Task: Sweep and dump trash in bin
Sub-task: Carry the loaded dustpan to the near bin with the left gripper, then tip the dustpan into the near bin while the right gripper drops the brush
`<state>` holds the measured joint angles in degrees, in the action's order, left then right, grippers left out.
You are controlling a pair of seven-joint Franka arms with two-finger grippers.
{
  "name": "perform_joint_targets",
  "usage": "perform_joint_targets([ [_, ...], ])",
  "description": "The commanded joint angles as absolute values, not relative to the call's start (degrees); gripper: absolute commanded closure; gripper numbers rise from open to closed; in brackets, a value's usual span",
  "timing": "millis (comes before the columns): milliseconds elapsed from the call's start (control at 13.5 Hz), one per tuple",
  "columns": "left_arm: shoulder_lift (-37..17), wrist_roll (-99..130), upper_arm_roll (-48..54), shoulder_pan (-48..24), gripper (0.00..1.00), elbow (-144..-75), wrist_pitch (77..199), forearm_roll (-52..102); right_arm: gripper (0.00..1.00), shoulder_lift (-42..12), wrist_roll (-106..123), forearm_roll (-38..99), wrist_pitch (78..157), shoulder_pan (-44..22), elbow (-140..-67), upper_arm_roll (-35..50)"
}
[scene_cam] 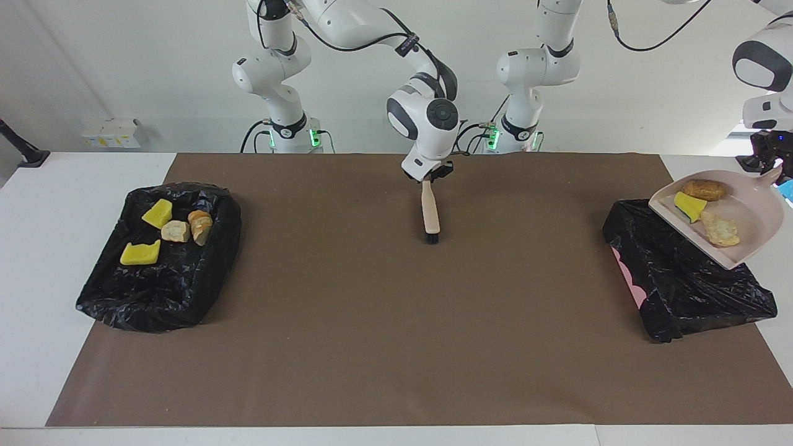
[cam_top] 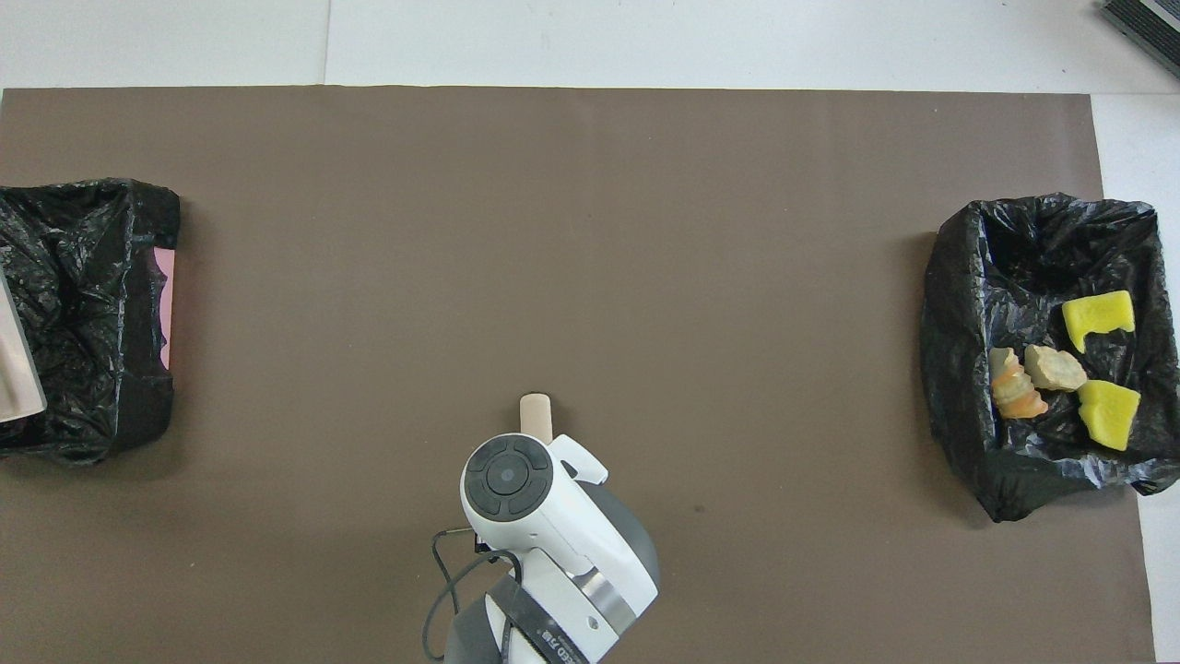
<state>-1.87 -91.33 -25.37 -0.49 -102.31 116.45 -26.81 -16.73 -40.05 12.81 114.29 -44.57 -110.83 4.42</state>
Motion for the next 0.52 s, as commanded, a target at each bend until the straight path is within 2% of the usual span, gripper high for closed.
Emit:
perform_joint_targets([
  [0, -2.73, -89.84, -24.44, -1.75, 1.00, -101.33, 116.46, -33.29, 0.00, -15.47, -40.87, 12.58, 110.33, -43.25, -108.91, 4.13],
  [223, -2.20, -84.65, -24.26, -5.00, 1.00, -101.51, 112.78, -43.12, 0.00, -13.72, -40.08, 12.22, 105.66, -40.79, -106.18, 3.78],
  [446, -1.94, -82.27, -21.28, -5.45, 1.00, -100.99, 109.34, -49.73, 0.00, -8.89, -37.02, 11.16, 101.79, -36.67, -105.38, 3.87],
])
